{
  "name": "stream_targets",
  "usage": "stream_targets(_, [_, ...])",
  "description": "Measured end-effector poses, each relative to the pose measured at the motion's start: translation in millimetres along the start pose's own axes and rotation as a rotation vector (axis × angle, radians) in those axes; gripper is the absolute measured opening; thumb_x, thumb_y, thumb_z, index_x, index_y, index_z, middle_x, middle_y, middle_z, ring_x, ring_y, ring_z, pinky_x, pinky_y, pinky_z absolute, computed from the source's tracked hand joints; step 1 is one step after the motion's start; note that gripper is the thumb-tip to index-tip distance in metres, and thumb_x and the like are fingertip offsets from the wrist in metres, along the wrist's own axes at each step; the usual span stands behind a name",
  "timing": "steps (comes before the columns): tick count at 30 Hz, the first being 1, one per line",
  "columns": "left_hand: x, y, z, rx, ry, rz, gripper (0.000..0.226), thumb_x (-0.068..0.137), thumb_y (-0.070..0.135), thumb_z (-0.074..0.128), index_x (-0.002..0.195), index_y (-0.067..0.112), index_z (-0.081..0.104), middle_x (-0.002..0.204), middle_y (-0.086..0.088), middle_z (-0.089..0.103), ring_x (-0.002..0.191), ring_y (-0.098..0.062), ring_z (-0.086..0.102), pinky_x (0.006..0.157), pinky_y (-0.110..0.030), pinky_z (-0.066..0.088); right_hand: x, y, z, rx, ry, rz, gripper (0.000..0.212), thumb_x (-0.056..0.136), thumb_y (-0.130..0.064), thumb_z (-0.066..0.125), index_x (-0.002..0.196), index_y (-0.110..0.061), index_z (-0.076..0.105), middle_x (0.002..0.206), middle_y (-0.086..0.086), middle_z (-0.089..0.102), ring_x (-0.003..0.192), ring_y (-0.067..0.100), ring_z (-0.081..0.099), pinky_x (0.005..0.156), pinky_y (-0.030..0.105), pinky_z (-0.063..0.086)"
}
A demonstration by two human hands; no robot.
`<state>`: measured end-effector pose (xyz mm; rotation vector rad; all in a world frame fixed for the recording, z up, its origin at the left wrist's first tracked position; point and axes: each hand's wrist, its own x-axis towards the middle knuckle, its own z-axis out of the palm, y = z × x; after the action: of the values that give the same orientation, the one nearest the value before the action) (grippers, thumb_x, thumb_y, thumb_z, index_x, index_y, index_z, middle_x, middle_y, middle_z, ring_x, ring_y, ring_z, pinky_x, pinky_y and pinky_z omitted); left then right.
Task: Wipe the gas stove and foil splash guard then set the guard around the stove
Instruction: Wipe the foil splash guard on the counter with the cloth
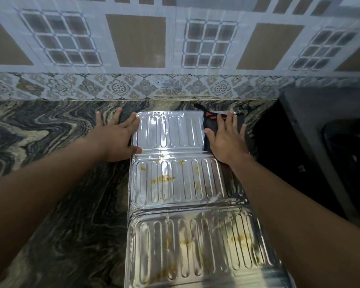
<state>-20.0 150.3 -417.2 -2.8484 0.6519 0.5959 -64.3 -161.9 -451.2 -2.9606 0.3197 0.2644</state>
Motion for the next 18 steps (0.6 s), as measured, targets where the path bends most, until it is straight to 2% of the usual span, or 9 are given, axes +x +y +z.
stream_targets(4, [-10.1, 6.6, 6.5, -0.05, 0.067, 0.075, 0.073, 0.101, 0.054, 0.033, 0.159, 0.024, 0.002, 0.166, 0.009, -0.01, 0.151, -0.026, -0.018, 0.113, -0.071, -0.006, -5.1, -2.9, 1.7, -0.051, -0.044, 0.086, 0.068, 0.099, -0.063, 0.008, 0.158, -0.03, -0.002, 0.164, 0.014, -0.013, 0.149, 0.037, -0.017, 0.113, 0.065, -0.009])
stream_targets(6, [-18.9, 7.0, 10.5, -0.169, 0.058, 0.067, 0.072, 0.1, 0.058, 0.03, 0.159, 0.026, 0.003, 0.166, 0.01, -0.009, 0.152, -0.024, -0.016, 0.115, -0.069, -0.004, -4.2, -4.3, -0.4, -0.034, -0.074, 0.096, 0.068, 0.099, -0.063, 0.007, 0.157, -0.031, -0.005, 0.164, 0.013, -0.016, 0.149, 0.037, -0.017, 0.114, 0.065, -0.009])
stream_targets(8, [-28.1, 6.4, 12.1, -0.225, -0.01, 0.055, 0.097, 0.084, 0.08, 0.033, 0.159, 0.029, -0.002, 0.164, 0.012, -0.014, 0.152, -0.022, -0.015, 0.116, -0.067, -0.004, -2.3, -5.9, -1.3, -0.023, -0.109, 0.109, 0.068, 0.099, -0.062, 0.008, 0.157, -0.029, -0.008, 0.163, 0.014, -0.019, 0.149, 0.037, -0.018, 0.115, 0.064, -0.009])
stream_targets(10, [-34.3, 6.3, 10.0, -0.197, -0.098, 0.047, 0.132, 0.057, 0.1, 0.041, 0.157, 0.031, -0.01, 0.162, 0.014, -0.021, 0.152, -0.023, -0.015, 0.116, -0.066, -0.004, -0.4, -6.9, -1.4, -0.022, -0.13, 0.116, 0.068, 0.1, -0.061, 0.008, 0.157, -0.029, -0.009, 0.162, 0.015, -0.021, 0.149, 0.037, -0.018, 0.116, 0.062, -0.01])
stream_targets(12, [-34.8, 7.5, 7.4, -0.135, -0.153, 0.038, 0.153, 0.038, 0.103, 0.051, 0.155, 0.031, -0.017, 0.161, 0.014, -0.025, 0.151, -0.024, -0.016, 0.115, -0.067, -0.004, 0.7, -6.8, -2.4, -0.027, -0.135, 0.11, 0.067, 0.1, -0.06, 0.009, 0.157, -0.028, -0.009, 0.162, 0.016, -0.021, 0.149, 0.038, -0.018, 0.116, 0.062, -0.009])
stream_targets(18, [-31.3, 10.4, 6.7, -0.036, -0.151, 0.048, 0.161, 0.033, 0.102, 0.053, 0.155, 0.027, -0.018, 0.162, 0.011, -0.023, 0.15, -0.028, -0.021, 0.113, -0.073, -0.004, -10.5, -8.2, -5.1, -0.021, -0.126, 0.023, 0.064, 0.103, -0.053, 0.014, 0.158, -0.025, -0.006, 0.163, 0.017, -0.015, 0.15, 0.036, -0.012, 0.118, 0.058, -0.007])
